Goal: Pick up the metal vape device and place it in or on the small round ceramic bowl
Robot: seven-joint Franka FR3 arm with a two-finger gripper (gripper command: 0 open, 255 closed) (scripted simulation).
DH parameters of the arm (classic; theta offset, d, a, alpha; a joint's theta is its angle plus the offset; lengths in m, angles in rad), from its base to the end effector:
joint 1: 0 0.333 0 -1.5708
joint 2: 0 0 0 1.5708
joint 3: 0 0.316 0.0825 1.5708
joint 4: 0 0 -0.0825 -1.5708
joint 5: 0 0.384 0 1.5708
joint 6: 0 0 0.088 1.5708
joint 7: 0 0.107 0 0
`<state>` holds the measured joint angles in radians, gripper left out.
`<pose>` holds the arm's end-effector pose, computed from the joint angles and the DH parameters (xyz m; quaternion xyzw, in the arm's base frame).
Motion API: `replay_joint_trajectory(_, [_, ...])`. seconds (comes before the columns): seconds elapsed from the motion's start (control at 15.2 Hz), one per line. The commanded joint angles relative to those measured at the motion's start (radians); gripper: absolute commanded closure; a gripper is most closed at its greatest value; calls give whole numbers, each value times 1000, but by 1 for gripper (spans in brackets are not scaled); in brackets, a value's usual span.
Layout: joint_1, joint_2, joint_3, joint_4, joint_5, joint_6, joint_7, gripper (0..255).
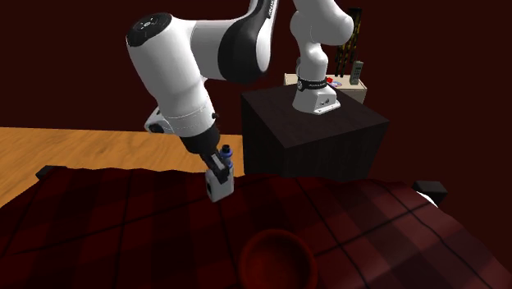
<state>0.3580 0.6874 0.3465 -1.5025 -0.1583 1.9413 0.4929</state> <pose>0.5523 0.4080 0.2643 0.9870 0.1160 -0.1083 0.0236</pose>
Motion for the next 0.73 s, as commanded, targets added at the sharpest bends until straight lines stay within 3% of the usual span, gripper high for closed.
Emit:
replay_joint_trajectory(0.0, [18,10,4,23,0,-13,17,255])
replay_joint_trajectory(0.66, [225,199,19,345,-19,-134,180,255])
